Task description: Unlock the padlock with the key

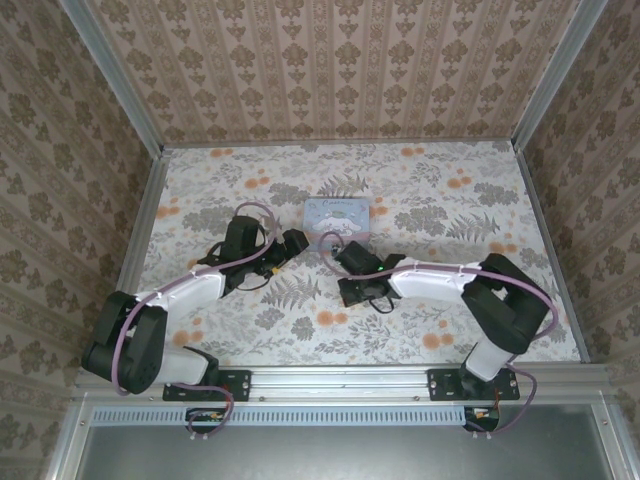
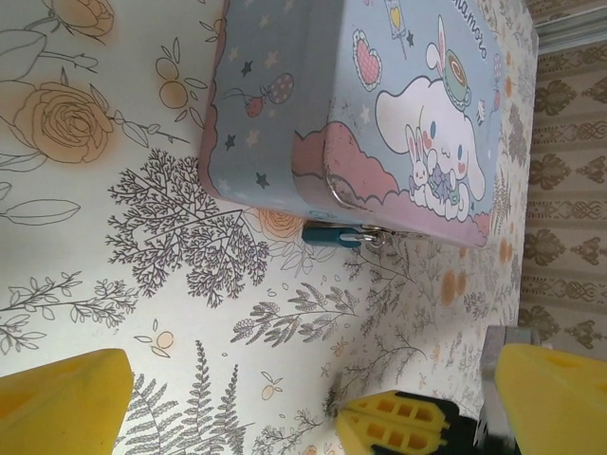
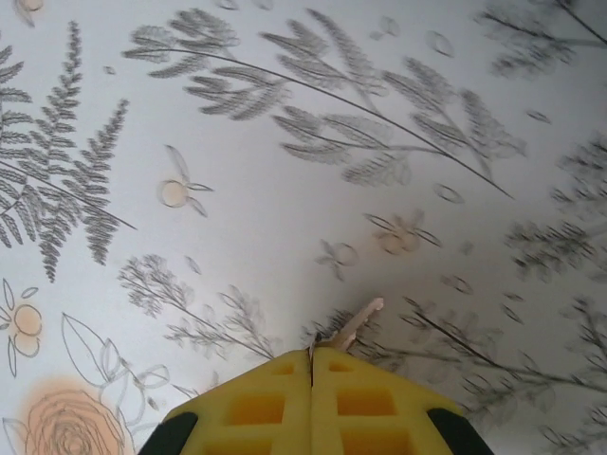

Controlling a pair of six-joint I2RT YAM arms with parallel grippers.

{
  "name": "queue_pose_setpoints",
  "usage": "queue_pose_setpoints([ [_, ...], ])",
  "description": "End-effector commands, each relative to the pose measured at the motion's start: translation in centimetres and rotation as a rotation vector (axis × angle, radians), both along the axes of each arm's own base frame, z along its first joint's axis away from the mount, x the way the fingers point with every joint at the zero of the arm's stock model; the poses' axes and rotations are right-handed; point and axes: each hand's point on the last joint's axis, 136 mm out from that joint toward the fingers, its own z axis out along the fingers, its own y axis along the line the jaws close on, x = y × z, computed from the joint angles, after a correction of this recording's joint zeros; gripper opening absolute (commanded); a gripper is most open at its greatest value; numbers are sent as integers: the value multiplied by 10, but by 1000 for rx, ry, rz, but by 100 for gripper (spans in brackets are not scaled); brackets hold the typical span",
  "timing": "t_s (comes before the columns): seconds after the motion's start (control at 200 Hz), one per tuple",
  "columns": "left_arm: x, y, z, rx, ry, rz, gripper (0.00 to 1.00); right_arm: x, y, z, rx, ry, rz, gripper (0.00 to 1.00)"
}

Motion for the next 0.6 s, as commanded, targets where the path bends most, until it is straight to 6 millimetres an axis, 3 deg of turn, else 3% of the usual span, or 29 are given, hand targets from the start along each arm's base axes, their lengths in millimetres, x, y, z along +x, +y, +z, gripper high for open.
queue_pose_setpoints([
  [0.0, -1, -11, 17, -40, -21, -30, 100, 1, 11, 20, 226, 38, -50, 0],
  [0.315, 0, -40, 24, -122, -9, -54, 100, 16, 8, 56, 551, 46, -137, 0],
  [0.595, 1, -67, 27, -206, 30, -48, 95, 26, 7, 84, 703, 26, -173, 0],
])
